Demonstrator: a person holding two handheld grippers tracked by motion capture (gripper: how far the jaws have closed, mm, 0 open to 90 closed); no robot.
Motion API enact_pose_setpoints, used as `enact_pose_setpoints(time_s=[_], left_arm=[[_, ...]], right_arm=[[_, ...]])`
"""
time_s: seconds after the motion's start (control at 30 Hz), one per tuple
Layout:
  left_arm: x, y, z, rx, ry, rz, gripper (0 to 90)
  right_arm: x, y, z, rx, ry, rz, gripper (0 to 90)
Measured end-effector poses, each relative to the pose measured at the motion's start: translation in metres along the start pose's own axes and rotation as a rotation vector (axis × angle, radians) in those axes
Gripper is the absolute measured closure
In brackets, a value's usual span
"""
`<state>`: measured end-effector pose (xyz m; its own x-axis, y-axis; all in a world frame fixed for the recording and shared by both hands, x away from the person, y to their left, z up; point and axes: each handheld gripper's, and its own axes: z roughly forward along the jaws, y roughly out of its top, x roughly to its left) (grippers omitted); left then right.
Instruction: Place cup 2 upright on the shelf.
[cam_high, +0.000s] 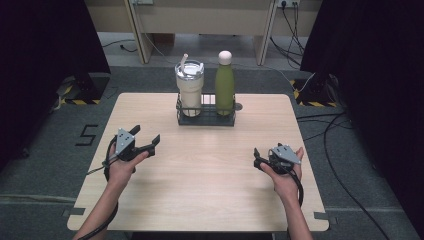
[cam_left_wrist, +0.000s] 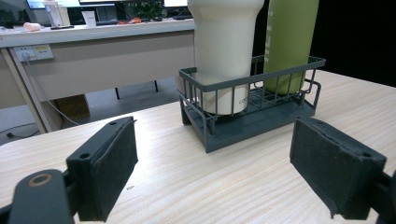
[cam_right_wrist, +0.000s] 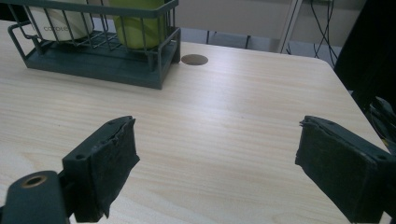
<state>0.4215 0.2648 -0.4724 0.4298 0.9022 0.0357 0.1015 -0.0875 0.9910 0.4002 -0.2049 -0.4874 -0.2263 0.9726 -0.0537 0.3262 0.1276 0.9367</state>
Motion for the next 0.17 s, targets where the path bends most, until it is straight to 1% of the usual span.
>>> enact_pose_setpoints(time_s=[0.17], left_arm=[[-0.0013,-0.0003,0.0013,0.001,-0.007,0.006,13.9]], right_arm=[[-0.0007,-0.0008,0.0004,0.003,0.008,0.011,11.9]])
